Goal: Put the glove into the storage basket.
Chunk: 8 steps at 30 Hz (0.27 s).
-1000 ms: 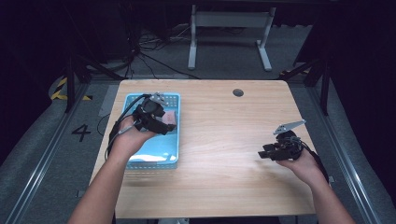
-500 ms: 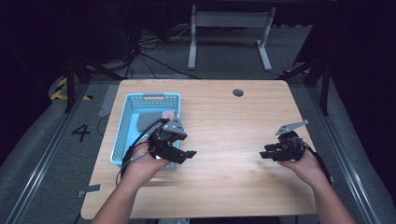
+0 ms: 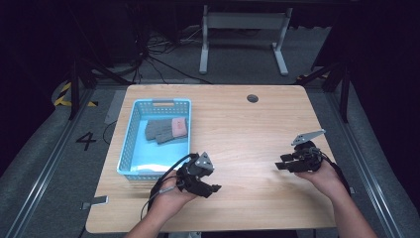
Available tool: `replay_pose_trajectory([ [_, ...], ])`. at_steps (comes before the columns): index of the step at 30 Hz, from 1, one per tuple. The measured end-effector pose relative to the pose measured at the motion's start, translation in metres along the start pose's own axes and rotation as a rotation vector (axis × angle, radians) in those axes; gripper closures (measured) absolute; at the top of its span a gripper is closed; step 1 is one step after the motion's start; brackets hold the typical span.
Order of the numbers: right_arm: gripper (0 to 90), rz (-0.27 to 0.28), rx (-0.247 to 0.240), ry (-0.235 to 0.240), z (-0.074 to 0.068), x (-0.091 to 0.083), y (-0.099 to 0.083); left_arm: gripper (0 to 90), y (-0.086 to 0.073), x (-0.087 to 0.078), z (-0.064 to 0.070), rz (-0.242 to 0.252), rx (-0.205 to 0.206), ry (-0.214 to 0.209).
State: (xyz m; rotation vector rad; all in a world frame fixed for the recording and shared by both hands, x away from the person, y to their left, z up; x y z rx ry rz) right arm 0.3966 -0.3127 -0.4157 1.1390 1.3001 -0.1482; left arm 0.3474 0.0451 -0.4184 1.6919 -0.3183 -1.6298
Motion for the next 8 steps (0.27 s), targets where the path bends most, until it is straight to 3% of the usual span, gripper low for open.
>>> replay_pose_trajectory([
  [3, 54.1, 0.002, 0.003, -0.007, 0.0009, -0.0003, -0.0006, 38.6, -0.0009, 0.0028, -0.0028, -0.006, -0.022, -0.009],
  [5, 52.9, 0.019, 0.0, -0.012, 0.0011, -0.0025, -0.0006, 38.6, -0.0007, -0.0003, -0.0032, 0.015, -0.025, 0.007],
  [8, 48.5, 0.041, 0.0, -0.026, 0.0029, -0.0036, -0.001, 38.2, -0.0001, -0.0037, -0.0029, 0.04, -0.031, -0.003],
])
Point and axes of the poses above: each handheld gripper's, and its own axes: x roughly forward along the jaws, y roughly out of its top, z roughly to its right, the point moved 1 cm from there along x, roughly forward along the jaws, and after that the axes turned 4 degrees about x, right-handed, at the moved point
